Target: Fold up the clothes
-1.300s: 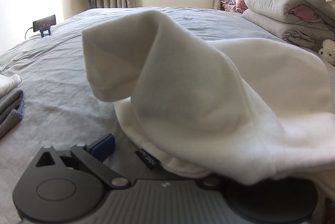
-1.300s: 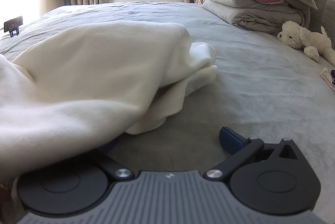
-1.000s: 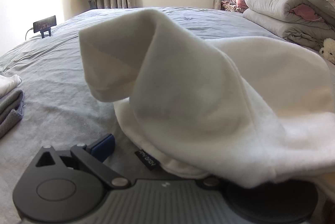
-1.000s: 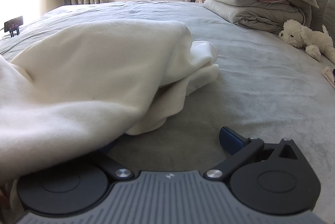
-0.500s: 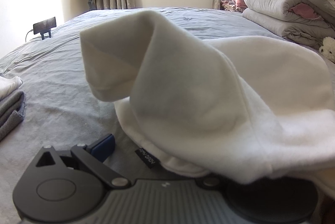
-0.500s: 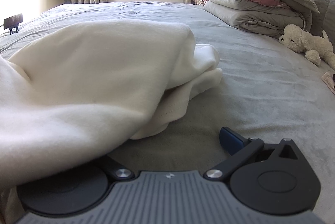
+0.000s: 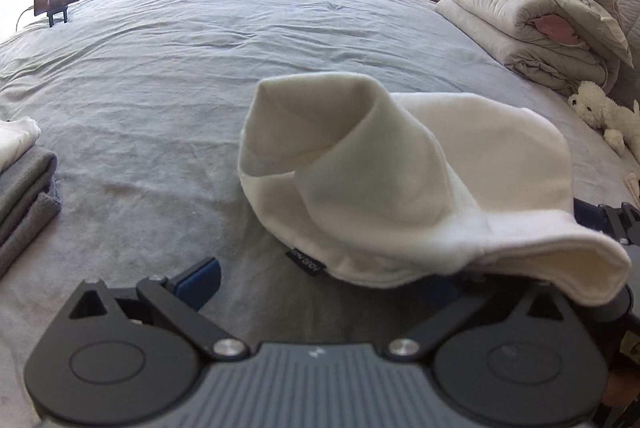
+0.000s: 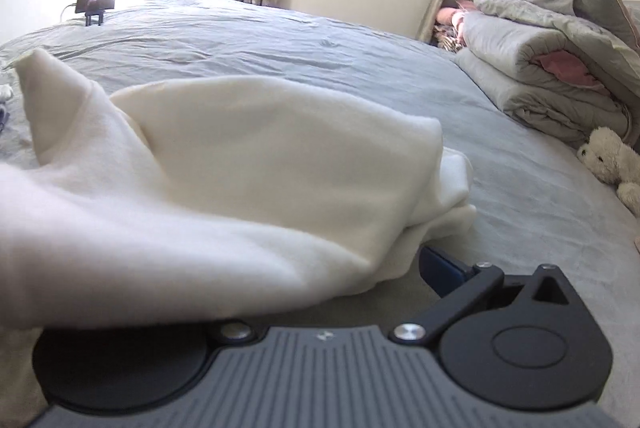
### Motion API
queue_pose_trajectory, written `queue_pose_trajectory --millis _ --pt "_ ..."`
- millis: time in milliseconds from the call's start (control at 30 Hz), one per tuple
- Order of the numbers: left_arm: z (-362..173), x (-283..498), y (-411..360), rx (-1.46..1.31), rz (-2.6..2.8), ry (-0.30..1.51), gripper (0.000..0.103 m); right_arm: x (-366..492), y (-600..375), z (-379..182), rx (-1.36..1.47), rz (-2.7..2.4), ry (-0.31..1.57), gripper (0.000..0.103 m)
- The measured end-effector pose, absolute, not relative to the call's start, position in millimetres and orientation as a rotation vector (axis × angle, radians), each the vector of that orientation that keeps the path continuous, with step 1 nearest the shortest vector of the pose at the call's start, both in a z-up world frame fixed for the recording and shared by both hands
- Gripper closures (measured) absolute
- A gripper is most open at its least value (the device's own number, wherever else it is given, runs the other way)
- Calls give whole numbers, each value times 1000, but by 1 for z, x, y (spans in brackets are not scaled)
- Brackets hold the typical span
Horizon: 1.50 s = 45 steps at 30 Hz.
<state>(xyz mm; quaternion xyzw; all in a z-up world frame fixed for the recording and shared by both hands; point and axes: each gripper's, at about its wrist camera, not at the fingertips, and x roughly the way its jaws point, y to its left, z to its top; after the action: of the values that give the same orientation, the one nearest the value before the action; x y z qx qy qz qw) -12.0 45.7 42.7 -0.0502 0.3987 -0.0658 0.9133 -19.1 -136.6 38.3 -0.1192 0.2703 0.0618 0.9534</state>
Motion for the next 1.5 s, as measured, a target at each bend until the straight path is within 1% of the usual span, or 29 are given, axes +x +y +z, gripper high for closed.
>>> queue_pose_trajectory --millis 133,233,367,467,533,600,800,933,1067,1100,1133,1167,1200,1233,1267,1300,1333,1400,1433,1467,1500 --pt "49 -3 62 -182 -115 854 0 -33 -121 55 -342 225 428 0" --pt "56 0 75 -223 -125 833 0 -37 -121 64 -360 270 375 0" --pt "69 2 89 -245 -116 784 1 -47 -123 72 -351 304 287 0" --pt "82 0 97 -236 -108 706 0 -52 -122 73 -391 308 228 0" --pt "92 -1 102 -211 -79 641 0 -53 -123 73 -411 302 220 0" --pt "97 1 106 -192 -83 621 0 -52 -127 72 -425 310 231 0" --pt "88 9 105 -206 -111 682 0 -53 -137 75 -420 295 214 0" --pt "88 6 96 -199 -140 661 0 -66 -130 77 -428 381 174 0" --pt "83 5 83 -183 -203 668 1 -77 -114 80 -399 514 206 0" --pt "83 5 79 -171 -211 663 4 -78 -108 80 -399 526 216 0" --pt "83 4 77 -161 -225 653 17 -79 -104 79 -403 522 221 0" --pt "84 4 75 -153 -245 649 38 -79 -100 78 -408 518 225 0" --pt "85 3 76 -163 -269 646 50 -78 -96 77 -420 505 235 12" --pt "86 2 76 -175 -293 643 69 -74 -93 75 -441 471 259 49" --pt "87 1 76 -187 -318 640 73 -67 -91 74 -464 424 291 65" --pt "89 0 78 -203 -335 624 73 -61 -93 75 -466 379 317 92" --pt "92 -3 79 -217 -349 607 71 -55 -100 78 -438 337 328 92" --pt "97 -7 81 -242 -363 577 34 -49 -121 96 -373 242 280 93" --pt "99 -9 82 -254 -362 565 5 -50 -135 110 -330 194 232 93" --pt "101 -12 81 -256 -355 546 1 -54 -151 124 -271 153 177 93" --pt "103 -13 80 -239 -349 538 1 -59 -167 137 -214 114 123 93"
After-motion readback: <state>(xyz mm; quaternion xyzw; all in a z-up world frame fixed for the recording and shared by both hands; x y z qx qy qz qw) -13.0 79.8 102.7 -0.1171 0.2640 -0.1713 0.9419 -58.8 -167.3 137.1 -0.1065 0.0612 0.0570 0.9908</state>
